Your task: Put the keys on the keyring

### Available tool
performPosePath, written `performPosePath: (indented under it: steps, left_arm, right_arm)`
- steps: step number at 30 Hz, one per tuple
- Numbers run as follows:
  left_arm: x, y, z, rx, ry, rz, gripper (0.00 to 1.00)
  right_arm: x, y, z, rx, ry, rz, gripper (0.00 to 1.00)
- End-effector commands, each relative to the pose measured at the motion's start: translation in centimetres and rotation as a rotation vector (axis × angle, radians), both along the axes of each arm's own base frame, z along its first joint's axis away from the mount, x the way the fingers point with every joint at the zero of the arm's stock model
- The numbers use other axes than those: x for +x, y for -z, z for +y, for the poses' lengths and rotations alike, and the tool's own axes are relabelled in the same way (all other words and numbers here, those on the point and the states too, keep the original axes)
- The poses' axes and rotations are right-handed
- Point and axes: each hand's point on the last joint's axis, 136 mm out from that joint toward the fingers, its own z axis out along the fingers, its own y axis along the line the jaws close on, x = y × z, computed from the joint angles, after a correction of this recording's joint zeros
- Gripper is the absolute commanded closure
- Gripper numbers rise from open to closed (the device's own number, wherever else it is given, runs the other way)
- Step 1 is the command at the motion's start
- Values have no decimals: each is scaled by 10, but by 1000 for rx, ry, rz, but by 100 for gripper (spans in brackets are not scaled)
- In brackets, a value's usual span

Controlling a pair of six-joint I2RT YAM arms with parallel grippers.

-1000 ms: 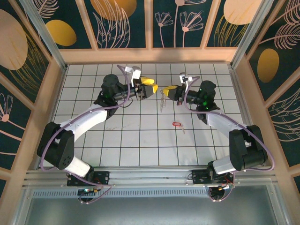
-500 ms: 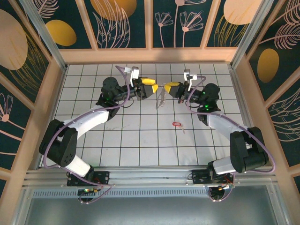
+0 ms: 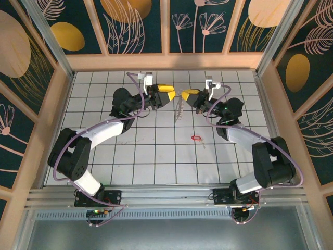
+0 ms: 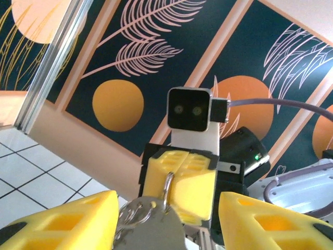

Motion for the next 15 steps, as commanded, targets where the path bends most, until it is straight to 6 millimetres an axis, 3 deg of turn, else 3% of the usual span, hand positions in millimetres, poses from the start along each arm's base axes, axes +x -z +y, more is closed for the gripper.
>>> performPosePath:
  steps: [1, 15]
  left_arm:
    - [-6, -9, 2, -46, 25, -34, 47]
    - [0, 5, -3, -32, 43, -4, 49]
  right_arm:
    - [-3, -22, 1, 63, -4, -68, 100]
    - [-2, -25, 7, 79, -9, -60, 100]
